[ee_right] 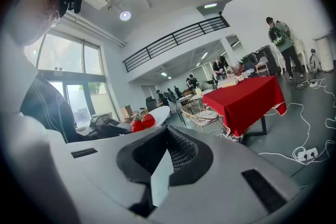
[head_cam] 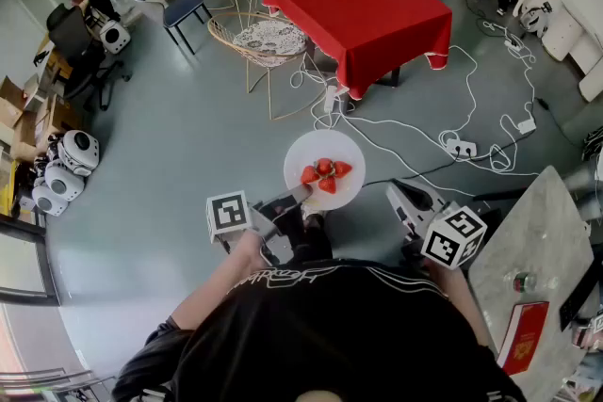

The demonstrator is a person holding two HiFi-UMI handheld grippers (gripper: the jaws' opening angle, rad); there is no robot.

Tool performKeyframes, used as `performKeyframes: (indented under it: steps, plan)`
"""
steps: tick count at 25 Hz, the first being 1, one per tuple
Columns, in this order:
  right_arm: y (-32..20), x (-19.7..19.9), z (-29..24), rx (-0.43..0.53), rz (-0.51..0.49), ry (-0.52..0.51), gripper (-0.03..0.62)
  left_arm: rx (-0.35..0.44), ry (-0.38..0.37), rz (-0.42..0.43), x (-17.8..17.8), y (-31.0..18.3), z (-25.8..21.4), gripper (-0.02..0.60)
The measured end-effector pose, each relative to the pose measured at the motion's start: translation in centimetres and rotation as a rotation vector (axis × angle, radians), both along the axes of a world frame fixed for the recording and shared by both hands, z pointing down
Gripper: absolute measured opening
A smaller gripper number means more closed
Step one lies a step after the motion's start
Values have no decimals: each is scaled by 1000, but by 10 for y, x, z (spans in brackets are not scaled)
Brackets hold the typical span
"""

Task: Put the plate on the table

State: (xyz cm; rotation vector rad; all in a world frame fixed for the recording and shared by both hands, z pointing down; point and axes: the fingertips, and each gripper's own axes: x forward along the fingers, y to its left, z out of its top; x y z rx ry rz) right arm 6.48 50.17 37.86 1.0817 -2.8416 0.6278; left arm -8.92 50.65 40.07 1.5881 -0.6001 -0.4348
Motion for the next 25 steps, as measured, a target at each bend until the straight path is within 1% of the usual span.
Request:
performKeyframes:
  steps: [4, 8, 12, 15, 20, 23, 25]
  plan:
    - [-2, 0, 3, -8, 7, -1, 6, -16, 2, -8, -3, 0, 5, 24]
    - [-5, 1, 6, -2, 6, 3, 6, -9, 7, 0, 1, -2, 7, 25]
    - [-7, -1, 3, -5, -4, -2, 6, -6, 7, 2, 1, -5, 6, 25]
    - [-8, -3, 2, -4, -27, -27, 7, -3, 10, 4, 2, -9, 5, 25]
    - [-24, 0, 5, -15, -16, -30, 8, 5, 20, 9, 4, -29, 6, 25]
    - [-40, 3, 6, -12, -7, -33, 7, 8, 34, 8, 5, -42, 7, 25]
    - [-54, 2, 8, -9, -11, -38, 8, 8, 31, 7, 4, -54, 11, 24]
